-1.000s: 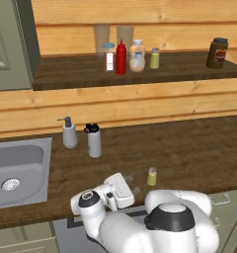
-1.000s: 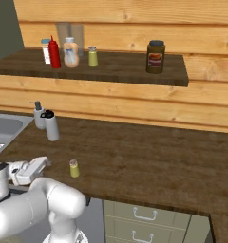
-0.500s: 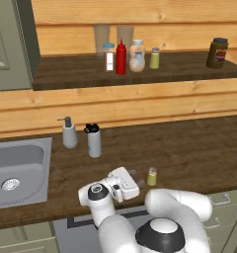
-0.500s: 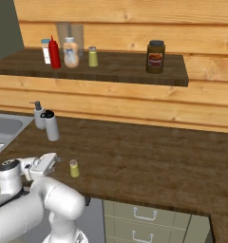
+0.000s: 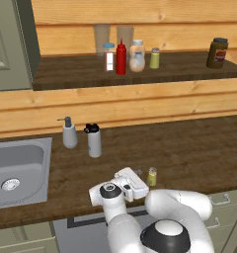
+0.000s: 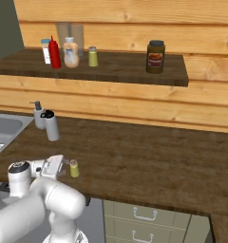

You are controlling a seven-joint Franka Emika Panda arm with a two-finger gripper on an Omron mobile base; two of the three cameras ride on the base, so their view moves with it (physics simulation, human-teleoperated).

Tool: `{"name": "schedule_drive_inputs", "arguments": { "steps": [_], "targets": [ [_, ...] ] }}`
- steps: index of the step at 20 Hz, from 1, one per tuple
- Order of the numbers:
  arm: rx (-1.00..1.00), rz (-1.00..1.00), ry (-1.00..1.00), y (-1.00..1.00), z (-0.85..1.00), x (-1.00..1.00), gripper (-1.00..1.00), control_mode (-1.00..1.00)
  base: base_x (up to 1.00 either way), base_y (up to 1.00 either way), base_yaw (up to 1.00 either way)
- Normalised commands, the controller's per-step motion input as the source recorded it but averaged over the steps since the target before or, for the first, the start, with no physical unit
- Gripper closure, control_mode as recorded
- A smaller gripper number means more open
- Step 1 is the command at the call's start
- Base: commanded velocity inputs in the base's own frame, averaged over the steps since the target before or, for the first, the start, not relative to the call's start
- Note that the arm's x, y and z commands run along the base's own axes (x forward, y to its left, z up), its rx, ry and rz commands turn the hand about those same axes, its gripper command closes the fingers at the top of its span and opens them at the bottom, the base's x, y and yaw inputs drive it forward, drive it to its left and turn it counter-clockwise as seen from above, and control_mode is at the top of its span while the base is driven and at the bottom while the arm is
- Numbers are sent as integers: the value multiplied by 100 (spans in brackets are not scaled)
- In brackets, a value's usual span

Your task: Put the shaker and condiment bottle from the counter next to their counterparts in the cabinet.

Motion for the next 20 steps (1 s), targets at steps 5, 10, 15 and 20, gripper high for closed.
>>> {"name": "schedule_drive_inputs", "arguments": {
  "steps": [5,10,15,20],
  "targets": [
    [6,11,0,-30,-8,1,-100,-100,0,0,0],
    [4,1,1,-17,0,1,-100,-100,0,0,0],
    [9,3,3,-31,0,8,-100,-100,0,0,0],
    [7,3,5,-17,0,13,100,-100,0,0,0]
  ]
}}
